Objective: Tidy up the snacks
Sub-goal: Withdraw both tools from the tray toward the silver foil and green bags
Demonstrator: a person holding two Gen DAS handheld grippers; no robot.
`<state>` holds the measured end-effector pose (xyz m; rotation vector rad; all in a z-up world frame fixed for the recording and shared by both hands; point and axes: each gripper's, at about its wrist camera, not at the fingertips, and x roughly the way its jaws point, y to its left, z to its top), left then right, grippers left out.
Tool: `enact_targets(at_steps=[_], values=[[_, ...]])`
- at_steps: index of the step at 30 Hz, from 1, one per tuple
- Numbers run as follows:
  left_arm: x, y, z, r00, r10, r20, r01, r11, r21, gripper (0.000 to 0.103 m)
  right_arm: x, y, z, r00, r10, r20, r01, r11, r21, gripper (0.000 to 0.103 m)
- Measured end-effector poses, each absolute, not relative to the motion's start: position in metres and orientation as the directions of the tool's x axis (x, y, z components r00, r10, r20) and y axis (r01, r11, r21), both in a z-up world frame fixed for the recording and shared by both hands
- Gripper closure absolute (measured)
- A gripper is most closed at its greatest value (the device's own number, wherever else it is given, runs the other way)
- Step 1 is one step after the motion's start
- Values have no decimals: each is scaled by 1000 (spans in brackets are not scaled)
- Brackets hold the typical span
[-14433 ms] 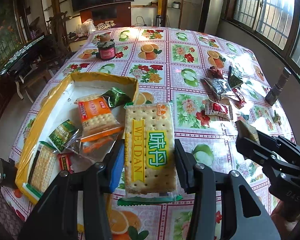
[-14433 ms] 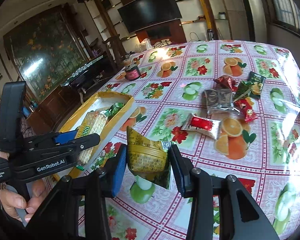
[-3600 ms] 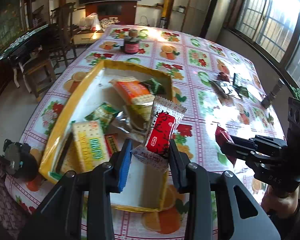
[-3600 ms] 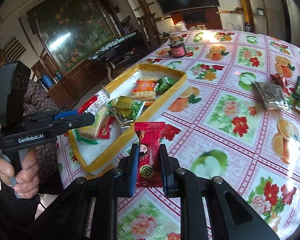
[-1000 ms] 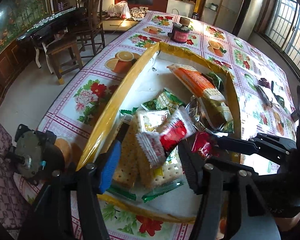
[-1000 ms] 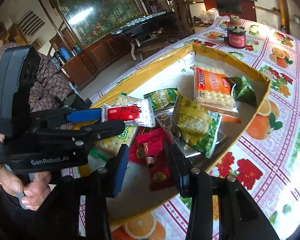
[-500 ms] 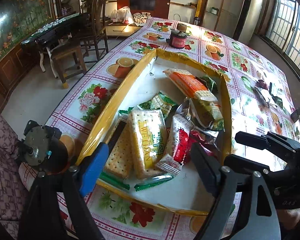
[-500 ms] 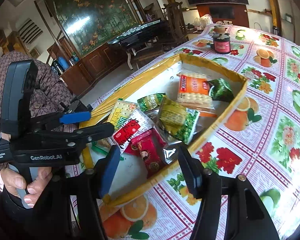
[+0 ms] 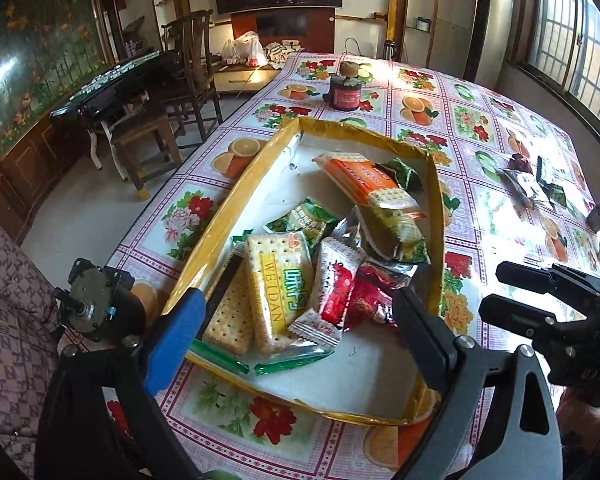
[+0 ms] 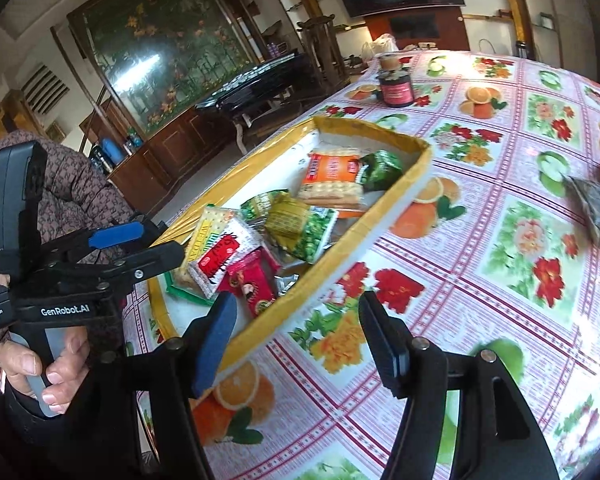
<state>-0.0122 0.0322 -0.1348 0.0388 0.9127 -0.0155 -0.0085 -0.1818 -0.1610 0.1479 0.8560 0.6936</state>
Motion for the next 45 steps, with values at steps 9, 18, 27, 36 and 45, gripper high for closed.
enact_targets(at_steps=[9,18,27,36,45], values=[[-9,6,-130,616,-24,-788,68,997,22,7,-12,-226,-162,507,575,-642,-423,815,397,38],[6,-70,-113,594,-184,-783,237,970,-49,4,-14,-320,-166,619,441,-650,-223,892,393,37],[56,-166,-119,499,-298,-814,323,935,-144,3,5,-411,-163,701,253,-667,2,934,356,36],[123,-226,-157,400,-289,-870,253,947,-198,3,56,-448,-169,722,150,-675,120,934,336,35],[160,-263,-177,356,-296,-886,226,947,-226,3,104,-452,-179,690,119,-714,142,945,294,35]])
